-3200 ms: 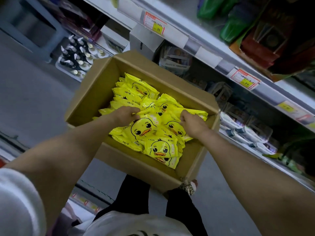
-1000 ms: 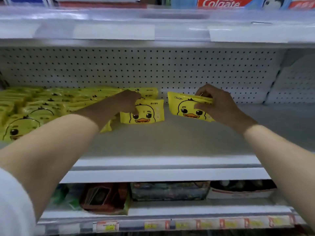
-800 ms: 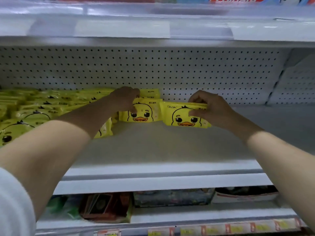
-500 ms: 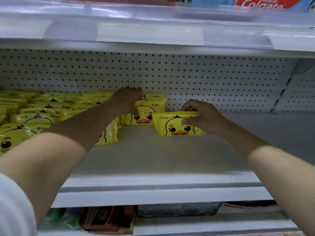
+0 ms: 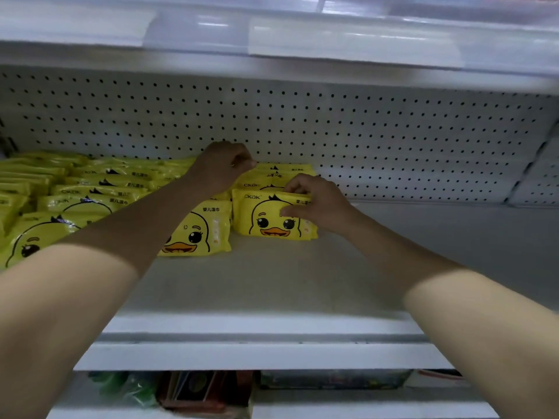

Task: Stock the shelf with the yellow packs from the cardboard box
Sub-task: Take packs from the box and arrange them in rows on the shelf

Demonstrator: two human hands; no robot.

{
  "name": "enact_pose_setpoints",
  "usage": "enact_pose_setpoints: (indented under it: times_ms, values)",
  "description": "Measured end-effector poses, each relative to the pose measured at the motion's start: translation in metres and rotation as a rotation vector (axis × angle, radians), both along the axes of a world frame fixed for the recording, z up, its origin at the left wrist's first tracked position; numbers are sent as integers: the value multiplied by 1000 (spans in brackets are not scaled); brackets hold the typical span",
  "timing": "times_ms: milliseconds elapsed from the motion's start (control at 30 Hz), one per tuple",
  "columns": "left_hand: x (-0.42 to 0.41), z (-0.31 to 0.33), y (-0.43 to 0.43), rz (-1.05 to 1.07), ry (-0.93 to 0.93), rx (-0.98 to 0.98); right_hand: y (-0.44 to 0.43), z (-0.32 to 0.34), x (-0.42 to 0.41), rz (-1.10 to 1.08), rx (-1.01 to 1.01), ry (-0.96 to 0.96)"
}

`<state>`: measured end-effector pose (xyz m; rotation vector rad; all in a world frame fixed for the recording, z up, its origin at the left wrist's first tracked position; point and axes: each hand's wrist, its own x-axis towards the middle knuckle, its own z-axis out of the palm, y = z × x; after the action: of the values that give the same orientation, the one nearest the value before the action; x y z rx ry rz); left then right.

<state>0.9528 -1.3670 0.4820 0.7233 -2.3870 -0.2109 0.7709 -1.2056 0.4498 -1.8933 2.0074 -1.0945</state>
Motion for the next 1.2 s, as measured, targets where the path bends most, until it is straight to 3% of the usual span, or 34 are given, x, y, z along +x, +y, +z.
enact_pose_setpoints:
  times_ms: [267, 533, 967, 1200]
  values:
    - [-4, -5, -4, 4, 55, 31, -21, -7, 0, -108, -128, 223]
    - [-10, -13, -4, -79, 86, 194, -22, -9, -26, -277, -343, -66]
    - [-16, -11, -3, -27, 64, 257, -33, -9, -34, -244, -192, -339]
    - [-19, -14, -9, 75, 17, 255, -38, -7, -37, -262, -144, -307]
